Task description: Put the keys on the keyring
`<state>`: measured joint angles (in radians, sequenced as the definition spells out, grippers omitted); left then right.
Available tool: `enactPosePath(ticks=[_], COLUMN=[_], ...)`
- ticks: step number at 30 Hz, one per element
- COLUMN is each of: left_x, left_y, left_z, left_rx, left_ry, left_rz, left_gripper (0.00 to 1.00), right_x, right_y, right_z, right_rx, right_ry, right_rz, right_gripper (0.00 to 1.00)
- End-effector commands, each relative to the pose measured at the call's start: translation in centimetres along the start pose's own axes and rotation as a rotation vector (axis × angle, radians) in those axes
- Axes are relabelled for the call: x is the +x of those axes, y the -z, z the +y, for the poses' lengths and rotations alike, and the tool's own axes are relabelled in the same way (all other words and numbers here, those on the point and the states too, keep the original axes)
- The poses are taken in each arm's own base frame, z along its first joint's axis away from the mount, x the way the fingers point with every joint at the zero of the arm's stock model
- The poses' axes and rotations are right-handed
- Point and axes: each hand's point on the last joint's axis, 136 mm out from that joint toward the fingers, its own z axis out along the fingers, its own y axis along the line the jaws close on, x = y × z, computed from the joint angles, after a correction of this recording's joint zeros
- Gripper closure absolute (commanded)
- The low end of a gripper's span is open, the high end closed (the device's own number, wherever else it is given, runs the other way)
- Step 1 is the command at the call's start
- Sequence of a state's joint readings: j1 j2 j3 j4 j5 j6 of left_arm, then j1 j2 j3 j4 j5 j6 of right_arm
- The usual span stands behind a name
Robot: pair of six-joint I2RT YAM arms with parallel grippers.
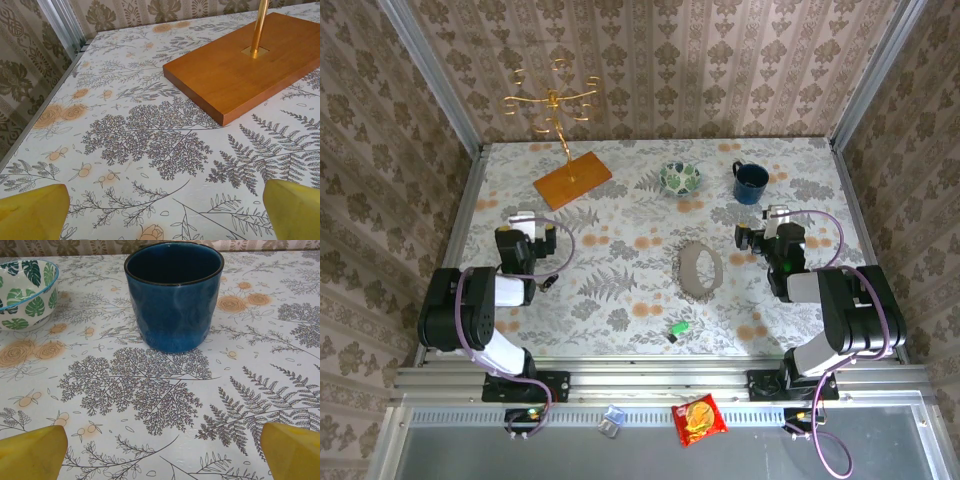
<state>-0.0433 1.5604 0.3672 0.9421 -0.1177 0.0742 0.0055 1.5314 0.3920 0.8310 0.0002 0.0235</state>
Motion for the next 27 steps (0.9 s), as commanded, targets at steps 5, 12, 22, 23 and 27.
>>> enactPosePath(ticks=[5,12,22,23,27], left_x=[-0.7,-0.7,-0.7,-0.7,-1.0], left_y=[-0.3,-0.3,-0.2,-0.2,0.4], left_z=[0.2,0.2,0.2,0.2,-0.2], left_rx=[0.005,0.005,0.007,0.007,0.031], left_ry=[0.024,0.022,0.024,0.024,0.013], left_rz=[-0.015,-0.015,-0.015,-0.016,-0.053], left_gripper=[0.0,0.0,0.0,0.0,0.0], right_x=[-1.3,-1.3,-1.3,-1.3,-2.5], right_y=[-0.2,-0.2,-0.2,-0.2,0.6], right_z=[-0.3,-0.3,-0.4,-0.4,-0.5], right_rx=[0.022,0.024,0.024,0.029,0.035], right_ry=[-0.004,-0.005,-0.007,-0.009,-0.009], right_rz=[-0.032,-0.033,-0.033,-0.035,-0.043], right_gripper=[0.0,0.0,0.0,0.0,0.0])
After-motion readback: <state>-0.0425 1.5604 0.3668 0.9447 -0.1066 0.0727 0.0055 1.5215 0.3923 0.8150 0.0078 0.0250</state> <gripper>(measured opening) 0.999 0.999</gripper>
